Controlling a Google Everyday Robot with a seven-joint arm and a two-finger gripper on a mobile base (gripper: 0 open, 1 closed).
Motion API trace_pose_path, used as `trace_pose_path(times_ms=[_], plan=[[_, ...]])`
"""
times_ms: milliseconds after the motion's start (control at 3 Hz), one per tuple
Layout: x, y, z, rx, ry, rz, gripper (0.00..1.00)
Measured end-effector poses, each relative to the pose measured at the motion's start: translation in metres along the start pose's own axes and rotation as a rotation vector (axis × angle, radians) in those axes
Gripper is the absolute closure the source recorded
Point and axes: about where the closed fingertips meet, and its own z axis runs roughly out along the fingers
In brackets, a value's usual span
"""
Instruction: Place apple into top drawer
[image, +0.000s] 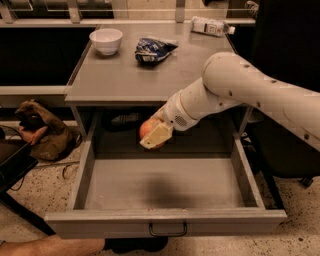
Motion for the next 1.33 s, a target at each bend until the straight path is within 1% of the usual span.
trace_pose_path(times_ms=[333, 667, 1000, 1333], plan=[[0.009, 0.001, 0.009, -0.024, -0.004, 0.029, 1.0], [0.009, 0.001, 0.009, -0.024, -0.004, 0.029, 1.0], [0.032, -0.006, 0.019, -0.001, -0.034, 0.106, 1.0], [0.085, -0.015, 0.047, 0.032, -0.074, 0.239, 1.0]])
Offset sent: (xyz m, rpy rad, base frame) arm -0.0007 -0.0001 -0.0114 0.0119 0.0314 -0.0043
